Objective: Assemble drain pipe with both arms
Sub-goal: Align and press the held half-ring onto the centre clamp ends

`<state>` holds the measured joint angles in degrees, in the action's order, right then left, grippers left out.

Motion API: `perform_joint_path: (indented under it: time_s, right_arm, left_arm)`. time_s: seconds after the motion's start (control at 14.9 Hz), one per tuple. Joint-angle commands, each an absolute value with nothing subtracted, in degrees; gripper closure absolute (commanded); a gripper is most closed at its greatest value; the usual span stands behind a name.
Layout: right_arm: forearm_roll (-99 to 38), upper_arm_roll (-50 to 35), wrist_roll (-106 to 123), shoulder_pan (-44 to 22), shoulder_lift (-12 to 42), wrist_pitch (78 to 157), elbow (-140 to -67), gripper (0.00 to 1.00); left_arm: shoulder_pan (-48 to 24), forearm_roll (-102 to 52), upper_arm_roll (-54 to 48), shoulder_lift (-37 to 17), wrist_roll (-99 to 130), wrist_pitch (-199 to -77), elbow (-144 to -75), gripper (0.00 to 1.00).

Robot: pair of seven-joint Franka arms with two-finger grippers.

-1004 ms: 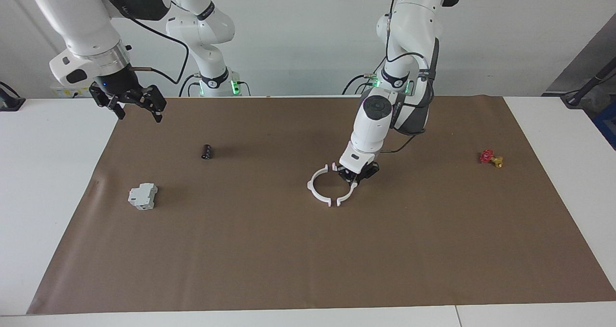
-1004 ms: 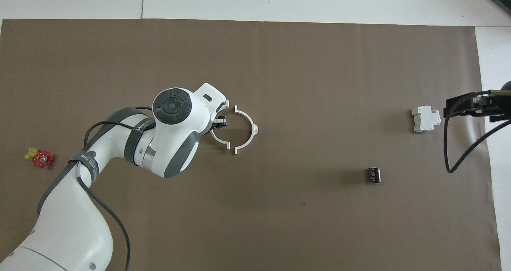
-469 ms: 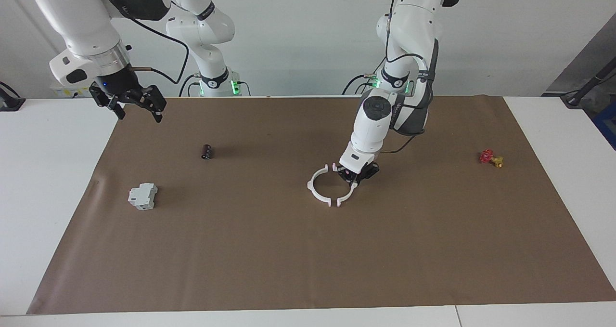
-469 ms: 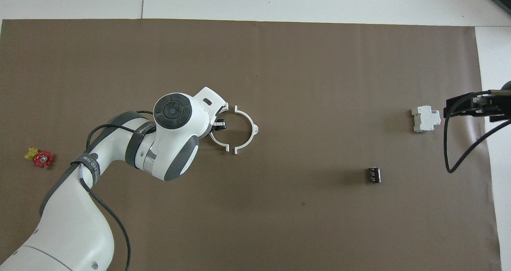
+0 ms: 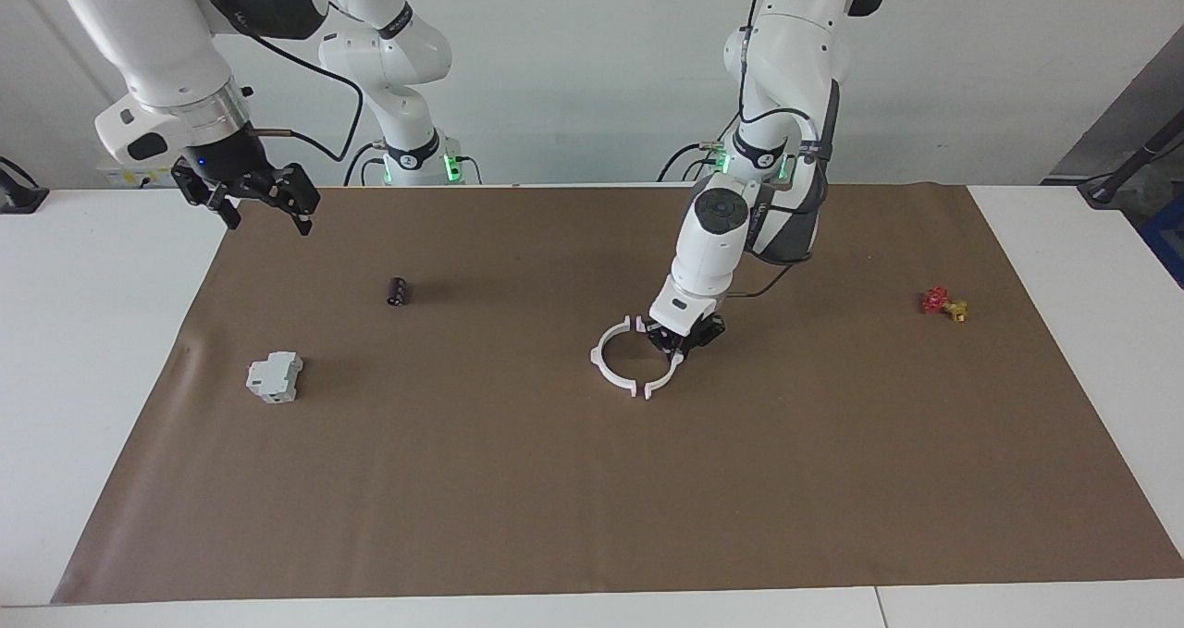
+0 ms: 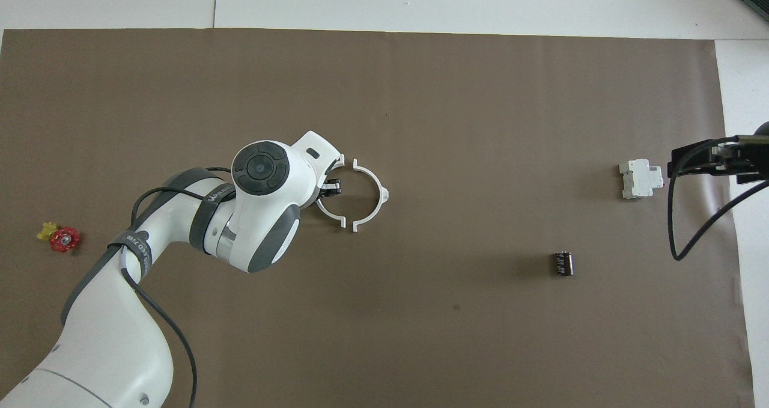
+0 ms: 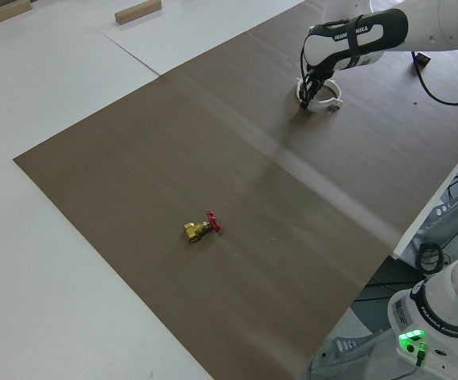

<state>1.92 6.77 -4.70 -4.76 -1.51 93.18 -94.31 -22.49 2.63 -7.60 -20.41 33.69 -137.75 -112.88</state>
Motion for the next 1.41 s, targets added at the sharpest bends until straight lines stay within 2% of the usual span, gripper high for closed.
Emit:
perform_joint_path:
  time_s: [0.0, 0.74, 0.8, 0.87, 0.94, 1.07, 1.34]
  right_arm:
    - [0.88, 7.12, -3.52, -4.83, -2.55, 92.72, -95.27, 0.0]
    - [0.88, 7.21, -3.52, -4.83, -2.55, 92.72, -95.27, 0.0]
    - [0.88, 7.21, -3.52, -4.83, -2.55, 92.72, -95.27, 0.0]
    - [0.88, 7.21, -3.52, -4.83, -2.55, 92.72, -95.27, 0.0]
    - [0.88, 7.21, -3.52, -4.75, -2.55, 92.72, -95.27, 0.0]
    - [0.88, 7.21, -3.52, -4.83, -2.55, 92.72, -95.27, 0.0]
    - [0.88, 7.21, -3.52, -4.83, -2.55, 92.72, -95.27, 0.0]
  left_arm:
    - [-24.17, 3.78, -6.77, -20.04, 36.21, -139.22, -113.64, 1.0]
    - [-24.61, 3.87, -6.77, -20.04, 36.83, -139.31, -113.55, 1.0]
    - [-24.61, 3.87, -6.68, -20.13, 36.83, -139.31, -113.55, 0.88]
    - [-24.61, 3.87, -6.68, -20.13, 36.83, -139.31, -113.47, 0.64]
    - [-24.61, 3.87, -6.68, -20.04, 36.74, -139.22, -113.47, 0.57]
    - [-24.61, 3.95, -6.68, -20.13, 36.74, -139.22, -113.38, 0.34]
    - [-24.61, 4.04, -6.68, -20.04, 36.74, -139.22, -113.38, 0.25]
